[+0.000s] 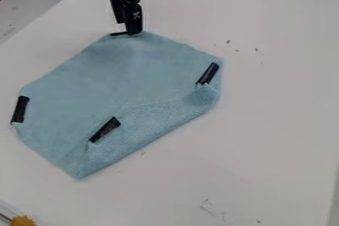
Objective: Fold the cloth from bottom right to the Centre
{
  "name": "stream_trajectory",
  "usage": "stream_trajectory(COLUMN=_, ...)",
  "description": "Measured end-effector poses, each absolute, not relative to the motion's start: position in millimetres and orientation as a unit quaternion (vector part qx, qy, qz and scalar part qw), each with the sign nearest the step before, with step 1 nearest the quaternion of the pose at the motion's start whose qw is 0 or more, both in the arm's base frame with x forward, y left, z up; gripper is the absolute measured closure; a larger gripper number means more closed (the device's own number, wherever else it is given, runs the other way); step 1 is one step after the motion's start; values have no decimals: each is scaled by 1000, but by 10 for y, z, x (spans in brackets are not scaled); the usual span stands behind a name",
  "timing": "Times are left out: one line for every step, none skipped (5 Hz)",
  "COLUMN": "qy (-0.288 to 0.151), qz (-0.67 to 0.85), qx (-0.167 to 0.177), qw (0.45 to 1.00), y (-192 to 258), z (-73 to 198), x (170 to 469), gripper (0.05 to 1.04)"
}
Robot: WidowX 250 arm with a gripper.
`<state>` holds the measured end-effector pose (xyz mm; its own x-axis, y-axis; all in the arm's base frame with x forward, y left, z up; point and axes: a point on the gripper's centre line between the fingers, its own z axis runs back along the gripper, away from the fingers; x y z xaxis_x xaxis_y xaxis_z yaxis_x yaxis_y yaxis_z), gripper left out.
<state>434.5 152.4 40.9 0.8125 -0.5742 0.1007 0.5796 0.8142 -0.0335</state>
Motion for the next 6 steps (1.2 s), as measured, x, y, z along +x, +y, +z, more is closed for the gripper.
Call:
stream_trajectory(qy=-28, qz=-298, qx=-42, qw=953, y=1513, z=223, x=4307, gripper=84)
stream_trajectory(qy=-12, qz=-282, qx=-35, qw=959, y=1454, z=182, x=4194, gripper=85)
stream_trajectory(qy=-10, qz=-268, qx=-26, qw=963, y=1353, z=244, x=4118, gripper=85)
stream_trajectory(qy=-21, qz=-235, qx=8, qw=972, y=1207, z=475, x=3931, gripper=85)
stream_trajectory(qy=-80, qz=-237, qx=108, qw=962, y=978, z=756, x=3691, gripper=84)
stream_trajectory(qy=-113, qz=-225, qx=135, qw=958, y=974, z=882, x=3554, gripper=84)
